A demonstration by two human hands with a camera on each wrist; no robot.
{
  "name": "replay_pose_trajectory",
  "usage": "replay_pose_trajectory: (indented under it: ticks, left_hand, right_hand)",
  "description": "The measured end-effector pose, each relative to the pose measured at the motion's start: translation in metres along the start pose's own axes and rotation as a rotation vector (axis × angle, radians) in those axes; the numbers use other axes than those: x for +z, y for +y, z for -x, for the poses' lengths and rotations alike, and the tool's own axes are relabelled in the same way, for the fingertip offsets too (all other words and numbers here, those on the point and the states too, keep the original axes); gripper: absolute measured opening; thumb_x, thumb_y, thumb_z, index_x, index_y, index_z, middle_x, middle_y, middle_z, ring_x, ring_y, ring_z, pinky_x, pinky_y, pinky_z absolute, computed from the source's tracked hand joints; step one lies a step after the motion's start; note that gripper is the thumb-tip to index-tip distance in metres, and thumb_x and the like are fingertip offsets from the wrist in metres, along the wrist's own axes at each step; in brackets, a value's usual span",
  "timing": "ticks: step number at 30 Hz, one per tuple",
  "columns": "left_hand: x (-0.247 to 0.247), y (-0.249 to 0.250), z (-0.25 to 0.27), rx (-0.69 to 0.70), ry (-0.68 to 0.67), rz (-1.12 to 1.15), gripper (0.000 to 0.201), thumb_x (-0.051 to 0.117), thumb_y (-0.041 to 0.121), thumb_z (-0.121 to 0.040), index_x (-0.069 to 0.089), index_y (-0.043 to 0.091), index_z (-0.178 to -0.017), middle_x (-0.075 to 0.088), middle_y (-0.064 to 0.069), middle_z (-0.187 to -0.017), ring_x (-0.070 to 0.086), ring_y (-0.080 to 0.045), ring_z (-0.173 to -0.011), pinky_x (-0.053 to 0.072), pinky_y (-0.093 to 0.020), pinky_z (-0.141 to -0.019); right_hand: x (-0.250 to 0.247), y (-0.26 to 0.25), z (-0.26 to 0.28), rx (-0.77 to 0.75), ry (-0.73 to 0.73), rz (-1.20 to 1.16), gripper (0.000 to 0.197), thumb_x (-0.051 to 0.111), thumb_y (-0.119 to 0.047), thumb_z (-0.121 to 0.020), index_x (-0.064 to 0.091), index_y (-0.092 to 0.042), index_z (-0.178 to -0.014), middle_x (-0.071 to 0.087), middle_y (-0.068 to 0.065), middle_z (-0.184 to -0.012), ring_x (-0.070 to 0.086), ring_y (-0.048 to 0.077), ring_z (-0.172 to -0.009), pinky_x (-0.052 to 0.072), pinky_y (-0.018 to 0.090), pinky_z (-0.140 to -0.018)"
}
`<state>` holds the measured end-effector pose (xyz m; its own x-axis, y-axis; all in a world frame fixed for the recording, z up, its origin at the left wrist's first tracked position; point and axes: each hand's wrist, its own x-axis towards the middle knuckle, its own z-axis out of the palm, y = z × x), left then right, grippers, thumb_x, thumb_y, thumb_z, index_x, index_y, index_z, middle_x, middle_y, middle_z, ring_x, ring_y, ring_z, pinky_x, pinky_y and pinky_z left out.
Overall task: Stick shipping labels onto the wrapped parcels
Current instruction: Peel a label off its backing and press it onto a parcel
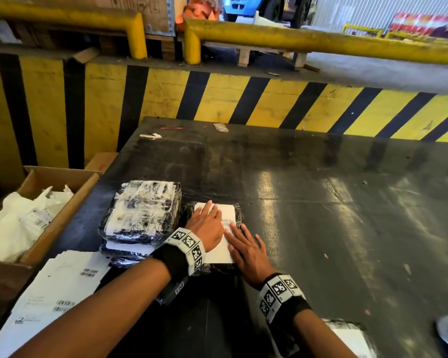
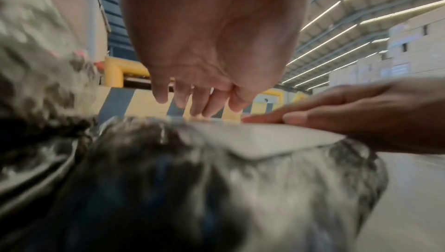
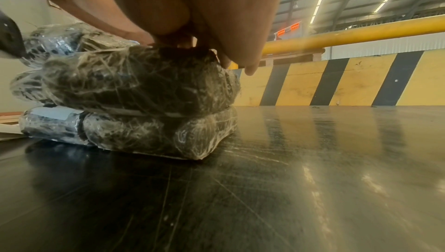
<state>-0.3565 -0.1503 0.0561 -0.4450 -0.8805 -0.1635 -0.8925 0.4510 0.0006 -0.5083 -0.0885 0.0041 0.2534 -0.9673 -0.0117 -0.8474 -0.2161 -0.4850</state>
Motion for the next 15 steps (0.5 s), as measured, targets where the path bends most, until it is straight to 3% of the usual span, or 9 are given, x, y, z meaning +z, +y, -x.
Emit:
replay_pose_trajectory:
  ticks: [3,8,11,15]
  left_hand:
    - [0.008,0.001,0.005,-0.019,-0.015,0.023,0.057,0.027,0.026,-0.099,0.007,0.004,-0.148,0.002,-0.011,-0.158,0.0,-0.024,-0.146,0.008,-0.037,-0.118]
    - [0.034,-0.01,0.048,0.018,0.147,0.177,0.056,0.01,0.035,-0.099,0.005,0.01,-0.149,-0.004,-0.003,-0.158,-0.01,-0.016,-0.145,-0.002,-0.027,-0.114]
    - [0.052,-0.011,0.061,0.057,0.218,0.259,0.072,-0.005,0.048,-0.089,0.005,0.009,-0.148,-0.011,0.004,-0.154,-0.021,-0.01,-0.139,-0.006,-0.026,-0.115]
    - [0.069,-0.006,0.066,0.061,0.297,0.469,0.09,-0.014,0.064,-0.08,0.011,0.01,-0.148,-0.007,0.01,-0.151,-0.016,-0.003,-0.14,-0.011,-0.016,-0.111]
  right_hand:
    - [-0.001,0.002,0.001,-0.013,0.013,-0.009,0.088,-0.013,-0.07,-0.071,0.021,-0.036,-0.145,0.004,-0.017,-0.155,-0.006,0.007,-0.144,-0.004,0.041,-0.114]
    - [-0.002,0.011,0.005,-0.043,0.026,0.014,0.083,-0.012,-0.067,-0.074,0.02,-0.037,-0.145,-0.003,-0.025,-0.148,-0.009,0.0,-0.139,-0.008,0.043,-0.114]
    - [0.0,0.015,0.01,-0.047,0.008,0.009,0.08,-0.008,-0.07,-0.077,0.019,-0.037,-0.145,-0.004,-0.024,-0.148,-0.008,0.002,-0.14,-0.007,0.042,-0.114]
    - [0.005,0.016,0.021,-0.026,0.029,-0.036,0.071,0.003,-0.065,-0.081,0.02,-0.037,-0.144,0.0,-0.021,-0.149,-0.002,0.002,-0.14,0.003,0.038,-0.115]
